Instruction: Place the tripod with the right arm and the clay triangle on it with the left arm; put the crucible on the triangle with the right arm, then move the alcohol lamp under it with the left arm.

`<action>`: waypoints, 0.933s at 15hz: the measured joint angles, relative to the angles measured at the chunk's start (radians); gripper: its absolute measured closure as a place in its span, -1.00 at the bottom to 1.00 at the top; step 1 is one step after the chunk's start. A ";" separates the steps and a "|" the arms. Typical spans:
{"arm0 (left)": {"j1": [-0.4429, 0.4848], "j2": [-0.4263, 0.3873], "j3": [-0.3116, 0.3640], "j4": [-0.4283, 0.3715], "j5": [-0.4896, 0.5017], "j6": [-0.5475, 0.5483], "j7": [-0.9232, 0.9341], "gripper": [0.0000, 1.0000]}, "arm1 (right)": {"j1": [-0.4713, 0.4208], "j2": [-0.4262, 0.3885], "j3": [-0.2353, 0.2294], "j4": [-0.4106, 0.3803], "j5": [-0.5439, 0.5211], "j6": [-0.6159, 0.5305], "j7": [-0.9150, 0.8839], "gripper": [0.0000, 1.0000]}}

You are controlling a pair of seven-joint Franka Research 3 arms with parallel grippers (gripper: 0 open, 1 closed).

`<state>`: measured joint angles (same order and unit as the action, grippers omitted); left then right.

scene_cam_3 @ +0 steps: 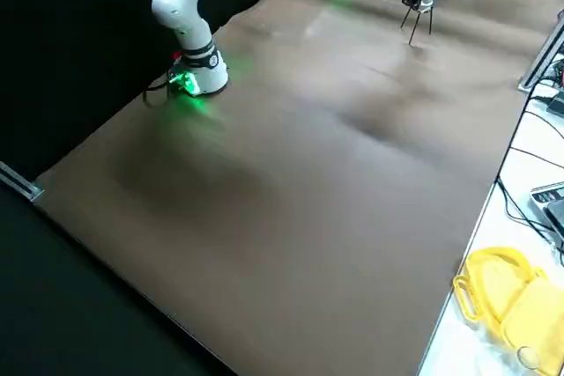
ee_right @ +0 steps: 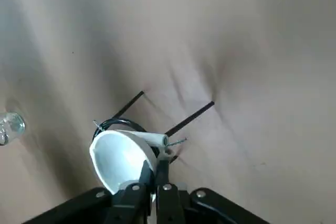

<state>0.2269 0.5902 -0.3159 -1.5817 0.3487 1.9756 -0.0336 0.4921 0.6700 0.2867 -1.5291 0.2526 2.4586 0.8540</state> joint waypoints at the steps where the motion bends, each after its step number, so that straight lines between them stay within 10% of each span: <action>1: 0.014 0.000 -0.001 0.001 0.000 0.000 0.053 -0.98 | 0.002 0.001 0.000 0.000 0.000 0.002 0.000 0.89; 14: 0.153 -0.012 -0.025 0.004 -0.041 0.082 0.626 -0.99 | 0.011 0.004 -0.011 0.003 0.000 0.008 0.001 0.85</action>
<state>0.3801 0.5786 -0.3412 -1.5782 0.3082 2.0581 0.5920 0.5036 0.6735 0.2755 -1.5263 0.2527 2.4665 0.8547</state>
